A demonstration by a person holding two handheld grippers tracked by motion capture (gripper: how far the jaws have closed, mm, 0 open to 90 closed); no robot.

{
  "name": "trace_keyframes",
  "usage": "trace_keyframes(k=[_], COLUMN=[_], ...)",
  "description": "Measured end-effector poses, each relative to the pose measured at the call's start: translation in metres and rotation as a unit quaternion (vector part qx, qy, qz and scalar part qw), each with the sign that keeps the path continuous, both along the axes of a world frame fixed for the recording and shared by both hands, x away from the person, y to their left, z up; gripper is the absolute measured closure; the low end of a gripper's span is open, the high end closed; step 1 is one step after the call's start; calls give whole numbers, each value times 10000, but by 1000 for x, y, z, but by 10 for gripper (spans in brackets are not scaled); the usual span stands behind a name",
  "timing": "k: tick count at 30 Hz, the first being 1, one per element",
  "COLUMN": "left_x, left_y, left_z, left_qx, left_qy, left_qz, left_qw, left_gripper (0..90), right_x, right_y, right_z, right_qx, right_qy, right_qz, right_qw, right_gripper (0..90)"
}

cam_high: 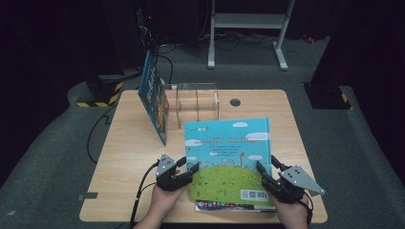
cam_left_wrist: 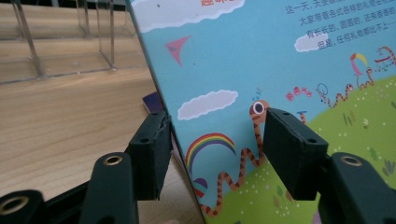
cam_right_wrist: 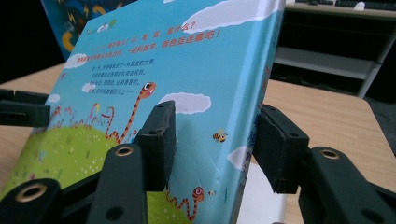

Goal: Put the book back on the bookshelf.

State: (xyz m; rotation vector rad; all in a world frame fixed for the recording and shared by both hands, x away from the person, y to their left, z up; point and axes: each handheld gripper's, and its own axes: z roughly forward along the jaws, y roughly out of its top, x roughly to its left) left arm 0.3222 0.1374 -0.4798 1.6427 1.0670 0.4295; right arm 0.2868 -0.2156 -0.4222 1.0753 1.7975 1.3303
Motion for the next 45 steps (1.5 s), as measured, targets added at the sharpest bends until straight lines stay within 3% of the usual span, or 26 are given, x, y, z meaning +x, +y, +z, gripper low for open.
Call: trace_keyframes(k=[10,23,26,31,33,34,40,45], left_x=[-5,-2,0,-8,-10,-12,-21,-24], left_y=[3,8,11,13,11,12,15,15], left_z=[9,20,21,18,17,16,12,9], left_qx=[46,109,143,195,280,290,332,388], left_qy=[-389,-817,-1006,-1366,-1390,-1402,-1270,-1192], left_qz=[200,549,598,602,638,644,642,568], left_qw=[9990,9951,9930,9886,9878,9876,9893,9905], left_gripper=[492,571,584,595,601,604,604,583], right_x=[-4,3,3,1,-2,-7,-23,-32], right_y=[4,16,20,17,13,12,17,15], right_z=[10,28,34,25,17,13,12,11], right_qx=[87,-52,-140,-36,70,87,-64,82], right_qy=[-298,-737,-1031,-1163,-1066,-1150,-1287,-1206], right_qz=[-47,-54,5,60,61,115,231,378], right_qw=[9995,9973,9946,9932,9943,9933,9914,9920], right_gripper=[548,578,587,587,593,604,616,601])
